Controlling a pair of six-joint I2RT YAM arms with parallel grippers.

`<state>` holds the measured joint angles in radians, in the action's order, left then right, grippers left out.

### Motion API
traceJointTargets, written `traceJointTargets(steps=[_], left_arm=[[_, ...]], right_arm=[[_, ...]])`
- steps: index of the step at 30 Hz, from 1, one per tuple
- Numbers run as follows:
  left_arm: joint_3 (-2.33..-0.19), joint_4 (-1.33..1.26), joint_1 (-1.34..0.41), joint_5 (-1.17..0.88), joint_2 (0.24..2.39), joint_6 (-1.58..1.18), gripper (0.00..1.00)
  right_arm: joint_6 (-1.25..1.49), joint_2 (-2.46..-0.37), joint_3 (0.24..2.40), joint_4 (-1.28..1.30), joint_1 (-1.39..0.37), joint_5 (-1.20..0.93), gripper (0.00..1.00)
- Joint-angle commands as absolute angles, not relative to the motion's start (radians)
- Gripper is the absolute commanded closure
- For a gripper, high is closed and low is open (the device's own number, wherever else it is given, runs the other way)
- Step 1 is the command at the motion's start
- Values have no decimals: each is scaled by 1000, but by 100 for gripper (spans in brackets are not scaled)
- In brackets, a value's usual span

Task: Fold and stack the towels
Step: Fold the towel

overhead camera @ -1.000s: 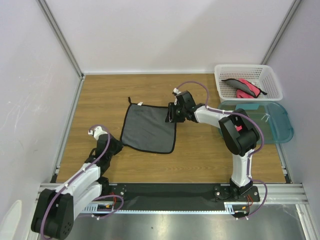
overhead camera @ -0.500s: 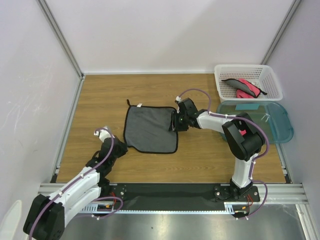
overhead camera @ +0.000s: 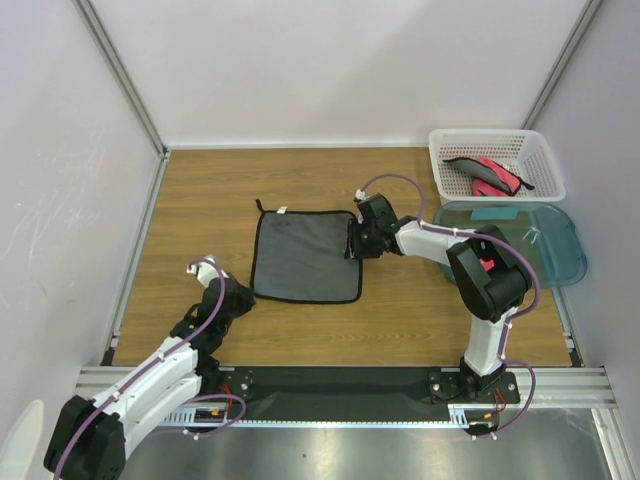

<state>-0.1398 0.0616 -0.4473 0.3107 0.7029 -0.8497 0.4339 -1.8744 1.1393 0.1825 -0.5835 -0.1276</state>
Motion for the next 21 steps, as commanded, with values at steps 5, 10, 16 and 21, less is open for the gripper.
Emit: traceJointTargets(steps=[5,10,16,21], left_arm=[[-138,23,-456,313,667,-868,100],[-129,5,-457,302,672,-868,100],[-150,5,-457,298,675,-871,100],[-173,17,-456,293,692,-871,100]], right_arm=[[367,-1804,1229,195,-702,-165,57],[357,-1847,1278,74,-801,-305,54],[206,-1859,1229,-101,-879,-394,49],[40,-1859,1229,-124,-928,-370,41]])
